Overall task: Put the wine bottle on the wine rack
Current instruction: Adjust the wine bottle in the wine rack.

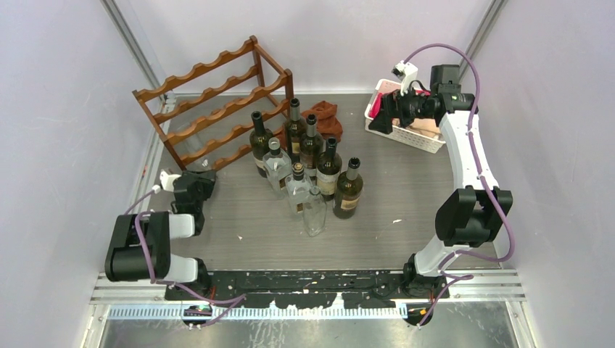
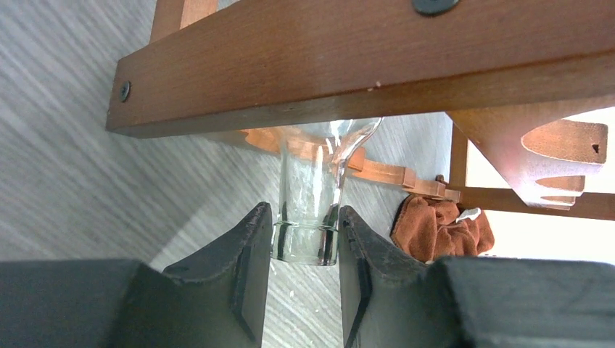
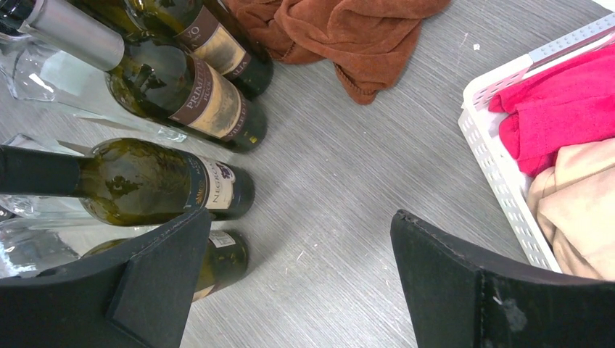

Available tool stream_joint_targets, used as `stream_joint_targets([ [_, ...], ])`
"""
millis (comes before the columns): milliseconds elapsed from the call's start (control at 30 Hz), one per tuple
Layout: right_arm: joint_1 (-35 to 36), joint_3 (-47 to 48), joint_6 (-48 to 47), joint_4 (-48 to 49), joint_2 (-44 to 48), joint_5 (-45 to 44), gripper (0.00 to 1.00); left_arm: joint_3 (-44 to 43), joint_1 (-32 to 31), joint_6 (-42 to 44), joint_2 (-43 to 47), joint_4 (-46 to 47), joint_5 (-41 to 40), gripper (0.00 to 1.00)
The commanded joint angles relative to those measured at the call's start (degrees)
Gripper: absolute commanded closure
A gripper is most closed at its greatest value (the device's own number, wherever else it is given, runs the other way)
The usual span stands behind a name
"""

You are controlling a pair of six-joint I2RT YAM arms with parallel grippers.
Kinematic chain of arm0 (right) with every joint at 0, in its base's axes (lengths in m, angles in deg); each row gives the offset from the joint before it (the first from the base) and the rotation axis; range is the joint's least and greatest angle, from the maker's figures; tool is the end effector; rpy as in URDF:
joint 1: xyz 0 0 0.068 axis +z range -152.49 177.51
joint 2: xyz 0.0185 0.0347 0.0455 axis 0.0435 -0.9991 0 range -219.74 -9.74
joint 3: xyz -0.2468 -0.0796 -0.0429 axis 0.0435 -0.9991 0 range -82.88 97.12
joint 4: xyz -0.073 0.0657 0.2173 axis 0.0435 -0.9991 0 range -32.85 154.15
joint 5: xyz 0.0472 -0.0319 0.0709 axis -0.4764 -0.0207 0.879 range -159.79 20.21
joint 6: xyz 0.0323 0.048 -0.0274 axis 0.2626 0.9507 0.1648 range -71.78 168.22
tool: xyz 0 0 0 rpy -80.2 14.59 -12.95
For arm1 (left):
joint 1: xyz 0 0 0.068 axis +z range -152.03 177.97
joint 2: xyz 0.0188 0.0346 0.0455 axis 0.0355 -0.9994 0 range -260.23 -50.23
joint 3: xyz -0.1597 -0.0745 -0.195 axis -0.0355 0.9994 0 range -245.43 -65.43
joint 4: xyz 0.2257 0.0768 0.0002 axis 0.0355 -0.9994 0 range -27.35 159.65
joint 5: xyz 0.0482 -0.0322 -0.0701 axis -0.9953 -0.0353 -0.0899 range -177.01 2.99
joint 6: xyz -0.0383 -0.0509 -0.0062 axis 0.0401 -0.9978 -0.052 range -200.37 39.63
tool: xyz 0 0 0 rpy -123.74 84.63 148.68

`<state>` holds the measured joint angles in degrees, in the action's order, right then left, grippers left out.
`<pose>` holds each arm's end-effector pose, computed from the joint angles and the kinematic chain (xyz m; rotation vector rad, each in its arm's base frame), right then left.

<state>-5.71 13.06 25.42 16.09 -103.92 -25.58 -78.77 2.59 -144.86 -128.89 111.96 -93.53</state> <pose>0.3340 0.0158 0.3541 -0.7144 2.0693 0.6599 0.2289 0.0241 0.1390 -1.2040 1.6142 -0.5652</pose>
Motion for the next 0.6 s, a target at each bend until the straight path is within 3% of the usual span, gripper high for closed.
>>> stream_joint_targets([
  [0,-0.4,2.5,-1.2,1.1,0.0,1.0,0.00,-0.4,0.0,0.7,-5.9,-5.6,-1.6,1.00],
  [400,-0.8,3.0,-1.4,1.2,-0.7,1.1,0.00,0.0,-3.5,-0.6,-0.8,-13.0,-8.7,1.00],
  [567,-0.8,3.4,-1.5,1.1,-1.0,1.2,0.00,-0.1,-5.9,-1.9,-3.9,-10.8,-10.2,1.00],
])
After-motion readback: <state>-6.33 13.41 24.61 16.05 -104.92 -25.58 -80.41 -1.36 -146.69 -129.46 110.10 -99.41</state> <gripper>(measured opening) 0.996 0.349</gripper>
